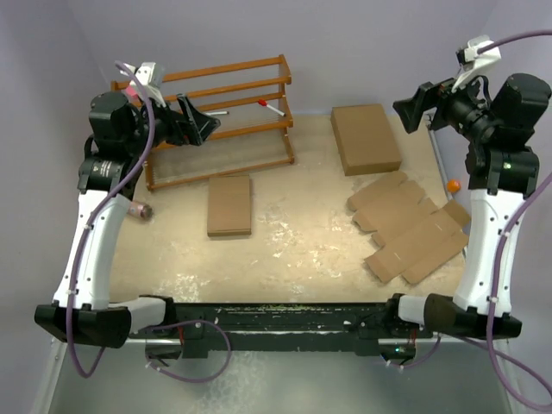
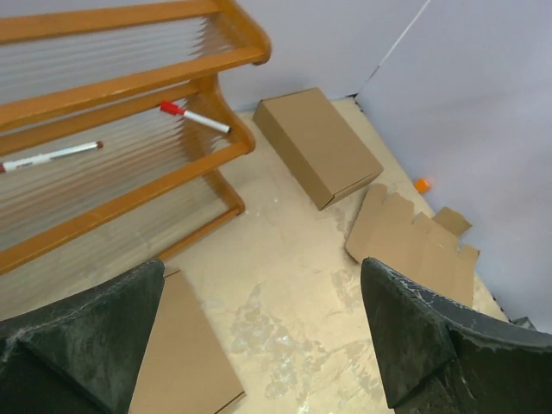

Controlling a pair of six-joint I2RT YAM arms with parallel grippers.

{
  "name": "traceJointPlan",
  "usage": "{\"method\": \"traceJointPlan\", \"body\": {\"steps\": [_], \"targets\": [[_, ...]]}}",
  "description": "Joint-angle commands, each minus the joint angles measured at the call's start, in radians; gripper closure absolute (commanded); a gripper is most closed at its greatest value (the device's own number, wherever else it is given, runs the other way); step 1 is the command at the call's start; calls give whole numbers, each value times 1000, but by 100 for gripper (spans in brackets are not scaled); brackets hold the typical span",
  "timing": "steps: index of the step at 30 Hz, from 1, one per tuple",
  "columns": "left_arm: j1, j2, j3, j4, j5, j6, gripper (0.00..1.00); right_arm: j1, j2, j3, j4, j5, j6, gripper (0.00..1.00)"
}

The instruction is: Fold the paper box

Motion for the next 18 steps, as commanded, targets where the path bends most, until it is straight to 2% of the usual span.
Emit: {"method": "traceJointPlan", "body": {"steps": [1,5,11,18], "targets": [[46,26,-37,42,43,-21,2,-18,49,-1,11,53,14,0],[55,45,-76,62,76,-23,2,-33,100,7,11,88,27,0],[-19,52,-135,89,96,-46,2,-48,120,-32,30,119,26,0],[-153,26,-266,193,119,-112,2,-33,77,-157,44,-7,-112,0]]}}
